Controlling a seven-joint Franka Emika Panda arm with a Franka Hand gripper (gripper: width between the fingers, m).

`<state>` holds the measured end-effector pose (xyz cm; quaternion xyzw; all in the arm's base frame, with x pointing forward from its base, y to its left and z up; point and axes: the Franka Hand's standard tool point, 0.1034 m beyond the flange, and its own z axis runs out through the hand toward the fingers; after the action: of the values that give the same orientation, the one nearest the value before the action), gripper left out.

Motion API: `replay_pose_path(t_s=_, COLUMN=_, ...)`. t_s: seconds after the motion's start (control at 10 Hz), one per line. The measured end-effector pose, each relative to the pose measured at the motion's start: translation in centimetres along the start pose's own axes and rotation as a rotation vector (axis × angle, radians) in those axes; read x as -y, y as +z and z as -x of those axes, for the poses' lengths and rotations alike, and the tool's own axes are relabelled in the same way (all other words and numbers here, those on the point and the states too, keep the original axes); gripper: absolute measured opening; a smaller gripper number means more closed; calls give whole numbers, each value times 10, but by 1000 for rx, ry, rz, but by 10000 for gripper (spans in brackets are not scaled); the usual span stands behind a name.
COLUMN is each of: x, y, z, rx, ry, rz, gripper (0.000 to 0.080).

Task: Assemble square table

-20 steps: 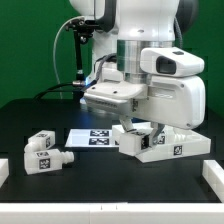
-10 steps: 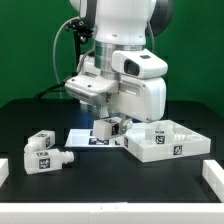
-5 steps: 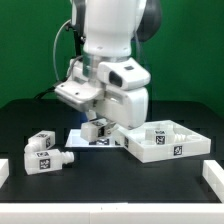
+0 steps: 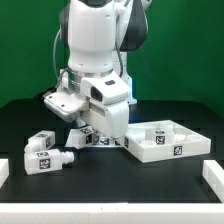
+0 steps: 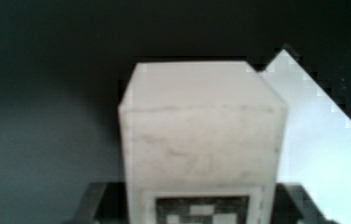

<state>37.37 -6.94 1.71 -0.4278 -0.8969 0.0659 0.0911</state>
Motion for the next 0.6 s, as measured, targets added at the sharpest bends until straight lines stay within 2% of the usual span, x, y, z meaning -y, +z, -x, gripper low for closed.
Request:
replay_pose_path(t_s=0.2, x=0, y=7, z=11, rx=-15, ry=-7, rz=2, gripper=281)
replay_pose_path(t_s=0.6, x=1, y=8, z=15, rx=-15, ry=-9, rz=5, gripper=281)
